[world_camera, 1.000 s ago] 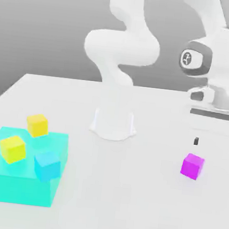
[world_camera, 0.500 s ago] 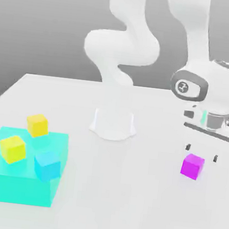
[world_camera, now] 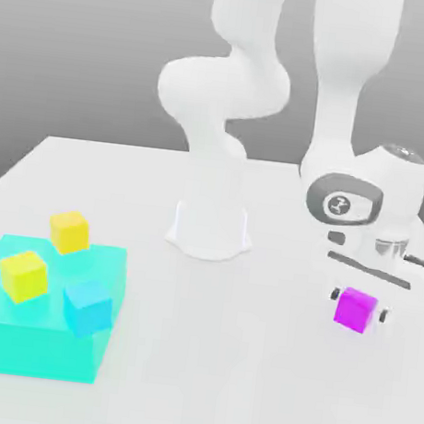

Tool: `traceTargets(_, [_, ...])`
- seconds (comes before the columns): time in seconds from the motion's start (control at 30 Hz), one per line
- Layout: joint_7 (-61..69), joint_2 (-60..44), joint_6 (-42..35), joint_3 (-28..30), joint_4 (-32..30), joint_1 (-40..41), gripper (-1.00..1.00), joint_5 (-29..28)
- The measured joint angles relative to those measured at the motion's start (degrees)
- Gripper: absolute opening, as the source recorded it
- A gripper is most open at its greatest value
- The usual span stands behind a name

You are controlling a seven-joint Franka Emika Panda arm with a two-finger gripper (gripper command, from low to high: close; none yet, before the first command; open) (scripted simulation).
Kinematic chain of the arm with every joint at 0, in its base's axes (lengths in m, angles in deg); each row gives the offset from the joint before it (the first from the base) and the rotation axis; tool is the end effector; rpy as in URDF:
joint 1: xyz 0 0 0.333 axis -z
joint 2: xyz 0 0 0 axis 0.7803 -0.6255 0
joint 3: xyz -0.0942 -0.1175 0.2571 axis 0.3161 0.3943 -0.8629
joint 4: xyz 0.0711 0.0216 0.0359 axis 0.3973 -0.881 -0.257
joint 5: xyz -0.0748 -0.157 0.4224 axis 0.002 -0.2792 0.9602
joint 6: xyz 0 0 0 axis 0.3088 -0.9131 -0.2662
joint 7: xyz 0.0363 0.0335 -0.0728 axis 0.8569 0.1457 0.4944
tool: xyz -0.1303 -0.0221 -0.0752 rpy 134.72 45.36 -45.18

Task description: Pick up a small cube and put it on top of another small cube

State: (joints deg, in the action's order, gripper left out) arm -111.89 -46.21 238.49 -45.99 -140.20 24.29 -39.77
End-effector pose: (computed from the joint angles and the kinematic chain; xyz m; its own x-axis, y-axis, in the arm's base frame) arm 0.2002 0.2806 0.0054 0.2098 -0.9777 -0.0039 -0.9777 -0.2098 -0.0020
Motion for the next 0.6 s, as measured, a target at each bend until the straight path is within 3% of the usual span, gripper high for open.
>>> traceTargets(0.1, [-0.6, -0.3, 0.3, 0.8, 0.1, -0.6, -1.0, -0.8])
traceTargets(0.2, [2.1, 1.2, -0.7, -2.9, -0.3, 2.1, -1.0, 2.9])
traceTargets(0.4, [11.9, 6.1, -3.6, -14.8, -1.8, 10.7, -1.0, 16.3])
traceTargets(0.6, [24.3, 11.7, -6.1, -24.6, -3.5, 16.3, -1.0, 33.2])
